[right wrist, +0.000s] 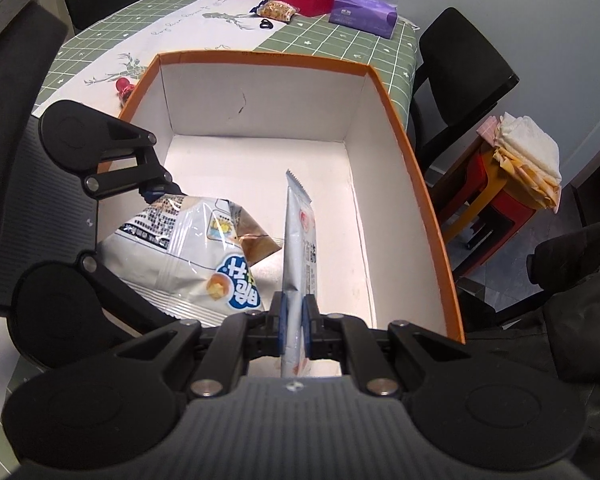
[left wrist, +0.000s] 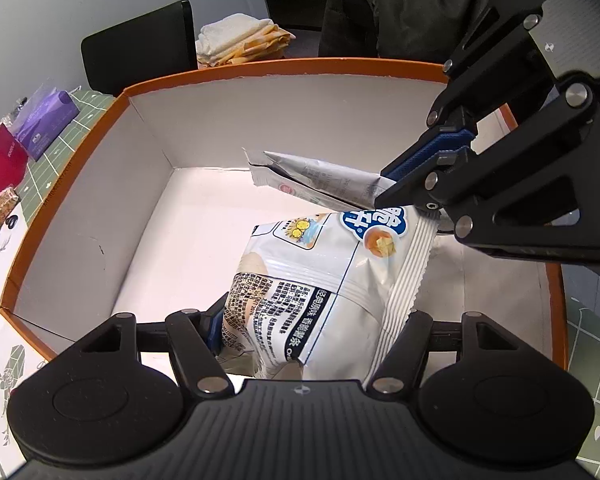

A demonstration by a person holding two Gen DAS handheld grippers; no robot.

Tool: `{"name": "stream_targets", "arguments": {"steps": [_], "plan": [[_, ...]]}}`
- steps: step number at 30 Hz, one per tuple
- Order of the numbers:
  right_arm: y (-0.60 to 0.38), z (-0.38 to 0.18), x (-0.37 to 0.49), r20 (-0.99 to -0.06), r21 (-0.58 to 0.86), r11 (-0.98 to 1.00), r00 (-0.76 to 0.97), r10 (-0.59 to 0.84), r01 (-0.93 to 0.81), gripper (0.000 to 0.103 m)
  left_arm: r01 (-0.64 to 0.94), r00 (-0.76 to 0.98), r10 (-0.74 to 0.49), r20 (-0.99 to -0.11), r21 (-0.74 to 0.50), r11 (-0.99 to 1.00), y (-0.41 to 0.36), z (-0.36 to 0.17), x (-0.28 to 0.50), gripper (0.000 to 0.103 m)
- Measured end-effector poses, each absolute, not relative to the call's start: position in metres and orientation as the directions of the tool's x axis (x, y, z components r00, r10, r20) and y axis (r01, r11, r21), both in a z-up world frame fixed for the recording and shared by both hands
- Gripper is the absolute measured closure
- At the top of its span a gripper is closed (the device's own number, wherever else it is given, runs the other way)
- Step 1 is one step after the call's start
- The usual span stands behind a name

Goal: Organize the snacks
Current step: 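Open the left tool to drop the chip bag while the right tool releases its bag in the box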

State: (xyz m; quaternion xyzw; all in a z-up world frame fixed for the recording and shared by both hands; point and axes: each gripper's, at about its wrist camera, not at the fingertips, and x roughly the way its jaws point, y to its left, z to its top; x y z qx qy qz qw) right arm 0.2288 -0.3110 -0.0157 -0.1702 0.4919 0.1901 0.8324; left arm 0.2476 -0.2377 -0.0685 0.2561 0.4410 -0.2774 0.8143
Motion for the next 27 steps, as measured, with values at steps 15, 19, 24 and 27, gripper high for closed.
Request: {"name": "stream_targets", "arguments": {"steps": [15,19,24,27], "plan": [[-0.313,-0.013,0.228,-0.881,-0.066,0.878,0.442,0.172,-0.473,0.097,0.674,0.462,-0.214,-0.861,0.184,0.716,-0.235,-0.064,0.244,0.016],[-0.315,-0.007,0.226,-0.869,-0.070,0.886,0.464,0.171,-0.458,0.097,0.675,0.471,-0.214,-0.856,0.194,0.712,-0.234,-0.057,0.239,0.016],[-0.321,0.002,0.223,-0.853,-0.068,0.901,0.494,0.171,-0.429,0.097,0.670,0.494,-0.241,-0.835,0.189,0.718,-0.228,-0.037,0.234,0.016],[-0.323,0.007,0.222,-0.843,-0.067,0.909,0.511,0.169,-0.412,0.097,0.661,0.512,-0.249,-0.822,0.192,0.725,-0.223,-0.026,0.231,0.016]]}}
